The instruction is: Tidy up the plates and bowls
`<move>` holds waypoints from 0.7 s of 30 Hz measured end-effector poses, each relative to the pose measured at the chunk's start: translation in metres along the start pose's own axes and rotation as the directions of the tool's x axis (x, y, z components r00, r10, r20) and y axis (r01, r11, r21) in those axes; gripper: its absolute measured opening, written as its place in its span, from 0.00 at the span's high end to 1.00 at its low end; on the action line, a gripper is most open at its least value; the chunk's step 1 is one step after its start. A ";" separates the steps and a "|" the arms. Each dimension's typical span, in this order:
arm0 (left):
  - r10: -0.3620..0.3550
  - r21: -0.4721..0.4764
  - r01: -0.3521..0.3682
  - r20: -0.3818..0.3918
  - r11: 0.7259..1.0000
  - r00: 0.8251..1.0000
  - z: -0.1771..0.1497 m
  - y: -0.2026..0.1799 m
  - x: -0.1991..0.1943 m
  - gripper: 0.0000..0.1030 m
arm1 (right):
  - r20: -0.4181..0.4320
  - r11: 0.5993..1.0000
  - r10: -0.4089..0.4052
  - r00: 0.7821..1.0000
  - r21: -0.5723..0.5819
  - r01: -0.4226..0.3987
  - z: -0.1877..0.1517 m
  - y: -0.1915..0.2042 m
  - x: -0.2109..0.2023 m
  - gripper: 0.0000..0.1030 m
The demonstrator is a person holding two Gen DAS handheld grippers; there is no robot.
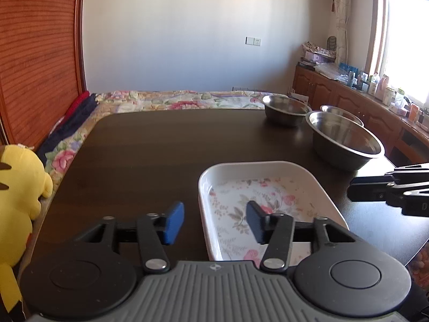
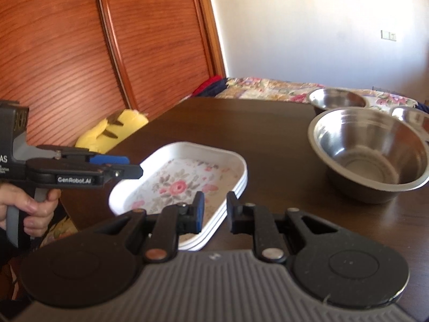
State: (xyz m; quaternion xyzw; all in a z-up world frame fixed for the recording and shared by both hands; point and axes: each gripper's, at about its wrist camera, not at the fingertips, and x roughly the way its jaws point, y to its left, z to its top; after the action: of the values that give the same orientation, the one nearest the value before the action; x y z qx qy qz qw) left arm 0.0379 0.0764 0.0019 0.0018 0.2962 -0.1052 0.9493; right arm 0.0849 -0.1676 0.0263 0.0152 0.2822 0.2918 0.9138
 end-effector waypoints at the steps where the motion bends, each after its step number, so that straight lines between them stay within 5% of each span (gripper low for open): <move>1: 0.002 0.000 -0.002 0.007 1.000 1.000 0.001 -0.001 -0.001 0.33 | 0.012 1.000 -0.004 1.000 0.003 0.004 0.000 -0.001 -0.003 0.81; 7: -0.006 -0.002 0.006 0.040 1.000 0.999 0.009 -0.011 0.000 0.09 | 0.073 0.999 -0.051 0.996 0.010 0.051 0.002 -0.010 -0.019 0.78; 10: -0.018 0.007 0.018 0.042 1.000 0.999 0.012 -0.018 0.002 0.02 | 0.104 0.996 -0.086 0.991 -0.009 0.087 0.000 -0.013 -0.027 0.58; 21: -0.072 0.044 0.072 0.016 0.996 0.997 0.021 -0.049 0.012 0.01 | 0.154 0.979 -0.199 0.968 -0.004 0.202 -0.005 -0.033 -0.042 0.38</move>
State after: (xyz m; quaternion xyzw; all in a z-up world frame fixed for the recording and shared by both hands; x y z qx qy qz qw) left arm 0.0495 0.0251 0.0156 0.0108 0.2853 -0.1457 0.9472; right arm 0.0712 -0.2188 0.0372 0.0001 0.2084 0.1984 0.9577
